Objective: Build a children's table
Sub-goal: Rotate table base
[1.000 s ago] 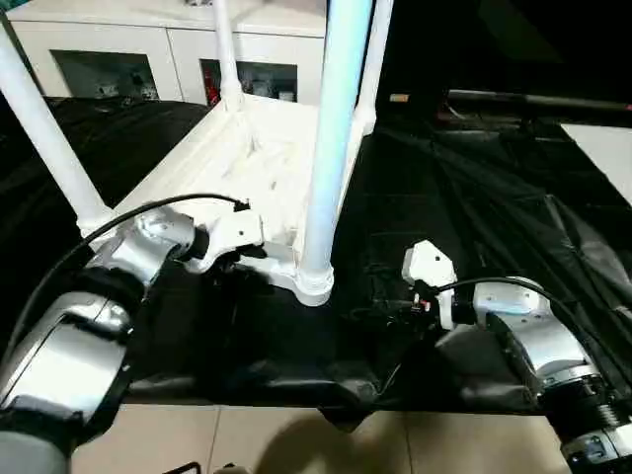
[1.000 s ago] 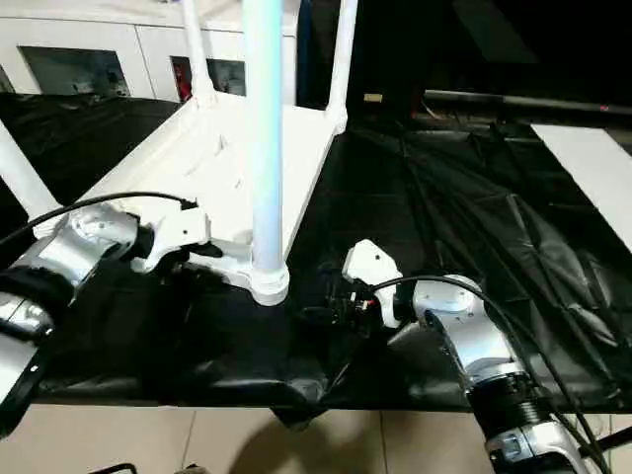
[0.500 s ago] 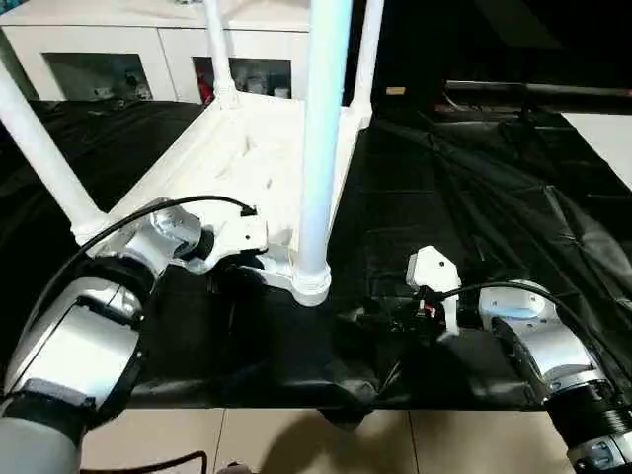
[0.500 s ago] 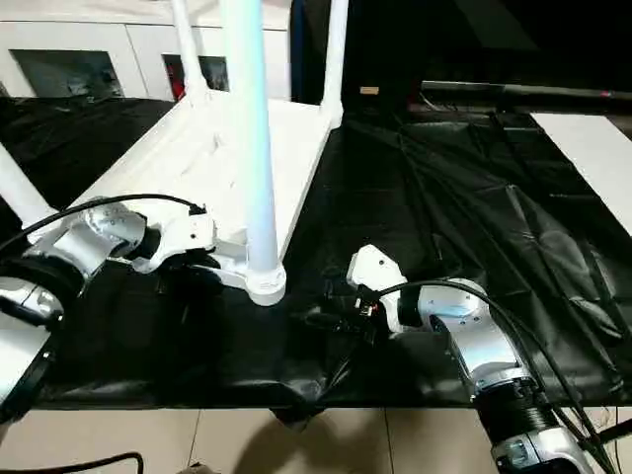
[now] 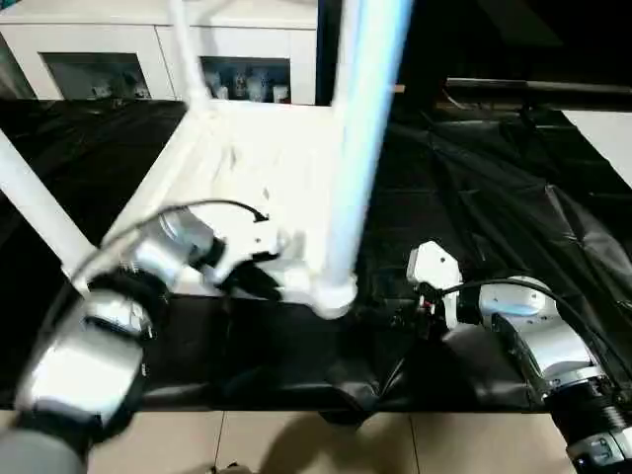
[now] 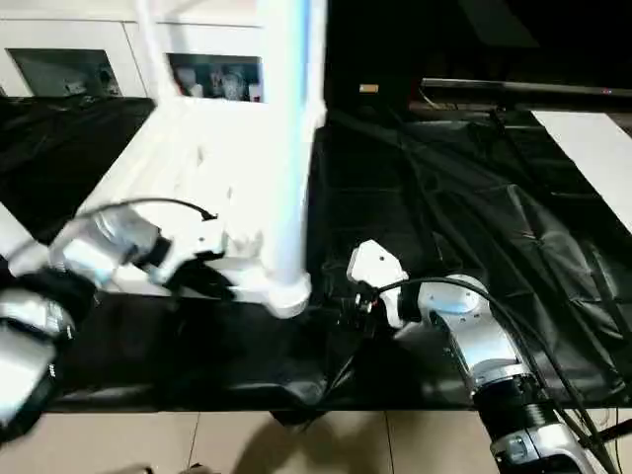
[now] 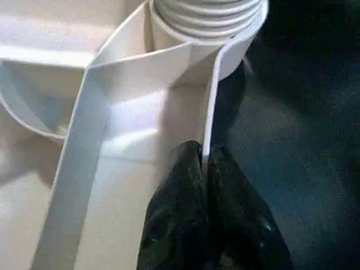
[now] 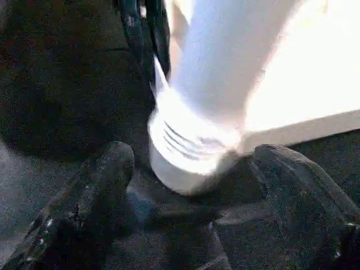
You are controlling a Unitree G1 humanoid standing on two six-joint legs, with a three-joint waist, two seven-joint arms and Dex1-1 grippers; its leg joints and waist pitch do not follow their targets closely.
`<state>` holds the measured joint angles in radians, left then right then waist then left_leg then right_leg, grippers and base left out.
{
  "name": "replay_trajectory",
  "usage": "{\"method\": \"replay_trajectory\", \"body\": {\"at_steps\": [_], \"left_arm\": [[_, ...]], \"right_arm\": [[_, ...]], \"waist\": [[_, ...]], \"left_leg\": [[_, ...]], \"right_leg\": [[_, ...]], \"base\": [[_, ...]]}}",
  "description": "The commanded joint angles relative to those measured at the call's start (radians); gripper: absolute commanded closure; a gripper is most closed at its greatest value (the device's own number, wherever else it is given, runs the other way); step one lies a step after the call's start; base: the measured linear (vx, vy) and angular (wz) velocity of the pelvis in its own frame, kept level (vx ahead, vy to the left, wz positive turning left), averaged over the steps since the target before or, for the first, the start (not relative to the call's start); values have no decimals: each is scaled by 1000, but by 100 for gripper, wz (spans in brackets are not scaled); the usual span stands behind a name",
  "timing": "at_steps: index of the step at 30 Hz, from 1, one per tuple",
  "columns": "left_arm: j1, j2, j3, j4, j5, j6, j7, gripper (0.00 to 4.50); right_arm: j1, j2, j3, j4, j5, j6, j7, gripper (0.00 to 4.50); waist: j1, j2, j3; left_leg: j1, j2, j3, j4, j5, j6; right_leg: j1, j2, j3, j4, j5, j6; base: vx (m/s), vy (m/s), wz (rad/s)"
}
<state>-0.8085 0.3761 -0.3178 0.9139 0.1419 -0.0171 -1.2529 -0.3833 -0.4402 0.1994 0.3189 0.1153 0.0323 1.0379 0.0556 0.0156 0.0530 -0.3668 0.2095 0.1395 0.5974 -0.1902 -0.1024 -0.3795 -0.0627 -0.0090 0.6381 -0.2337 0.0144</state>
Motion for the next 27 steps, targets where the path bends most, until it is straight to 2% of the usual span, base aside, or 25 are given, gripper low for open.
{"method": "replay_trajectory", "body": {"at_steps": [1, 2, 3, 5, 6, 10, 12, 14, 17, 20, 21, 24, 26, 27], "left_arm": [[53, -10, -2, -5, -4, 46, 58, 445], [73, -15, 1, -39, -8, 67, 63, 445], [107, -23, 6, -101, -14, 99, 70, 445], [116, -24, 8, -118, -16, 108, 71, 445], [133, -19, -3, -136, 0, 70, 86, 445], [147, -3, -14, -146, 24, -14, 105, 445], [155, -1, -4, -173, 14, 5, 105, 394], [167, 1, 7, -215, -3, 48, 101, 394], [178, 11, 1, -245, 12, 47, 129, 358], [184, 19, -2, -253, 17, 53, 129, 358], [184, 18, 1, -251, 13, 53, 131, 392], [184, 14, 9, -249, -5, 51, 124, 397], [185, 12, 12, -251, -11, 55, 118, 436], [196, 10, 17, -270, -35, 65, 93, 438]], "right_arm": [[6, -4, -23, -28, 14, 6, -5, 67], [9, -7, -23, -30, 14, 6, -3, 67], [11, -12, -22, -25, 12, 4, 1, 67], [13, -13, -21, -26, 11, 4, 1, 67], [12, -15, -17, -22, 5, 1, 3, 67], [13, -13, -13, -33, 10, 6, 0, 67], [17, -11, -12, -41, 13, 9, -1, 67], [21, -8, -10, -48, 14, 12, -2, 67], [23, -4, -7, -48, 14, 11, -3, 67], [13, 5, -13, -37, 12, 2, -12, 67], [8, 10, -19, -31, 11, -4, -22, 67], [3, 20, -31, -17, 7, -21, -49, 67], [1, 25, -37, -9, 7, -21, -61, 67], [-2, 31, -43, -1, 8, -25, -71, 67]], "waist": [[5, -11, -68], [3, -8, -69], [0, -9, -67], [-2, -9, -66], [-3, -12, -66], [-4, -9, -65], [-4, -10, -65], [-4, -10, -67], [-6, -9, -66], [-8, -9, -64], [-8, -9, -64], [-11, -8, -64], [-11, -9, -64], [-11, -8, -64]], "left_leg": [[3, 4, 18, -62, -111, 76], [5, 6, 19, -63, -109, 77], [5, 6, 20, -64, -114, 73], [4, 4, 21, -64, -124, 73], [3, 5, 21, -64, -121, 74], [3, 5, 20, -65, -124, 71], [3, 6, 20, -66, -116, 69], [2, 6, 20, -65, -103, 71], [2, 4, 21, -64, -103, 76], [3, 4, 21, -66, -124, 65], [3, 4, 21, -66, -125, 64], [4, 4, 21, -67, -128, 57], [3, 4, 22, -67, -128, 56], [2, 4, 21, -67, -123, 55]], "right_leg": [[64, -47, 18, -63, 172, -335], [60, -47, 20, -64, 149, -325], [58, -46, 20, -66, 136, -321], [57, -46, 20, -70, 102, -312], [56, -46, 21, -71, 99, -308], [53, -45, 21, -71, 85, -291], [53, -45, 21, -69, 100, -291], [54, -46, 21, -66, 121, -290], [51, -44, 21, -68, 118, -289], [50, -44, 21, -72, 83, -286], [49, -44, 21, -72, 78, -285], [47, -44, 21, -73, 64, -283], [47, -44, 21, -73, 64, -283], [48, -45, 22, -71, 70, -284]], "base": [[0, 0, 0], [0, 0, 0], [0, 0, 0], [0, 0, 0], [0, 0, 0], [0, 0, 0], [0, 0, 0], [0, 0, 0], [0, 0, 0], [0, 0, 0], [0, 0, 0], [0, 0, 0], [0, 0, 0], [0, 0, 0]]}}
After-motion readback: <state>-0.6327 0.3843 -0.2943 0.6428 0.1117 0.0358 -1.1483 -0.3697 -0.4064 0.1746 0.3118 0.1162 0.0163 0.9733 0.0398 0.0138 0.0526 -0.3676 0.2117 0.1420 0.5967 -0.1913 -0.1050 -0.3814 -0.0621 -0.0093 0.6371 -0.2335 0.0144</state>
